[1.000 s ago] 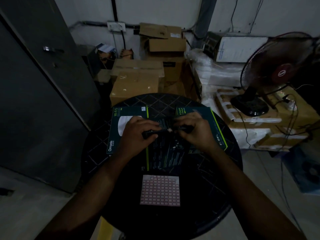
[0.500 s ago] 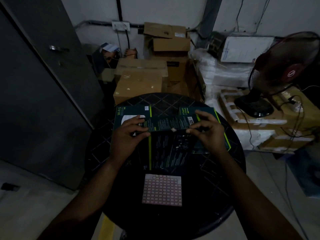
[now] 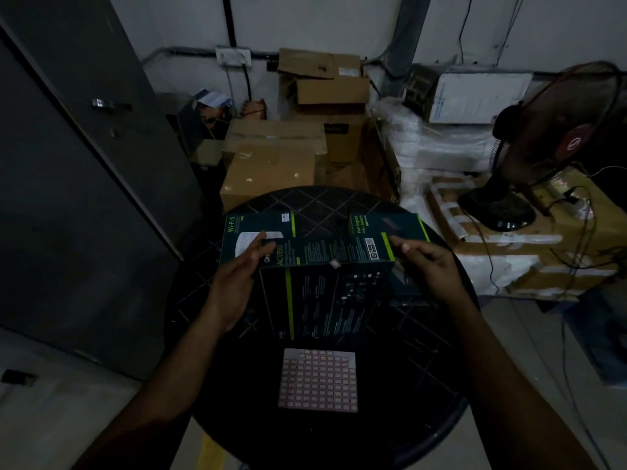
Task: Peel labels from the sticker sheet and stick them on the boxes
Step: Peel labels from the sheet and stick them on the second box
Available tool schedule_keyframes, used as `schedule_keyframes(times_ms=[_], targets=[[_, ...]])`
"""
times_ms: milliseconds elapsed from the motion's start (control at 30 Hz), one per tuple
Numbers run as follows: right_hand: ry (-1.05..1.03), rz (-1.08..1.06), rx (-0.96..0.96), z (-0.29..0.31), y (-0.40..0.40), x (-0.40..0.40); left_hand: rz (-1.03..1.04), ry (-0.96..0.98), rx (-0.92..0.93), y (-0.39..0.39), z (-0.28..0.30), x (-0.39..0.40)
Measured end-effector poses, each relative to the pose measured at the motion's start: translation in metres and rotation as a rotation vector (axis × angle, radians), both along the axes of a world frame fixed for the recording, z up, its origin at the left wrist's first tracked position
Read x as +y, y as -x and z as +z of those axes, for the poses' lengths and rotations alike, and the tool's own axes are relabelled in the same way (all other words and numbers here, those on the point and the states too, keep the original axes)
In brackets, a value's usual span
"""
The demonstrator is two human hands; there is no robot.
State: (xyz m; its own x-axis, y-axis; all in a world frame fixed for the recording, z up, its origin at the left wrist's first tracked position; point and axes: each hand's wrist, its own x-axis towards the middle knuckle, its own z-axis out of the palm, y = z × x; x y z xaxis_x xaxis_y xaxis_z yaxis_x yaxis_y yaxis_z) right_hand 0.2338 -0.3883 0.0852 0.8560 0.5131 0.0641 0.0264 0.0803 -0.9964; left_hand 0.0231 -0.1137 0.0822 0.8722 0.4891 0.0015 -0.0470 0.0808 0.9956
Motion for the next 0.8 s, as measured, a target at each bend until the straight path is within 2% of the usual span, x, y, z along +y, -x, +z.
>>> schedule_keyframes(times_ms=[100, 167, 200, 267, 400, 500, 800], targets=[[0.285, -0.012, -0.014, -0.003, 0.005, 0.008, 0.072, 0.166, 0.035, -0.003, -0.002, -0.004], [0.457, 0.035, 0.241, -0.004, 0.013, 0.018, 0.092, 0.207, 0.138, -0.003, -0.001, -0.006], [0.479, 0.044, 0.395, -0.006, 0.016, 0.022, 0.082, 0.244, 0.194, -0.003, 0.001, -0.007], [0.409, 0.059, 0.544, 0.001, 0.024, 0.026, 0.065, 0.336, 0.237, -0.002, 0.009, -0.009], [0.292, 0.081, 0.536, 0.025, 0.038, 0.023, 0.139, 0.443, 0.251, 0.002, 0.024, -0.008], [0.283, 0.108, 0.516, 0.043, 0.046, 0.018, 0.182, 0.460, 0.265, 0.007, 0.030, -0.002], [0.292, 0.130, 0.346, 0.080, 0.069, 0.008, 0.022, 0.380, 0.245, 0.033, 0.044, 0.010]])
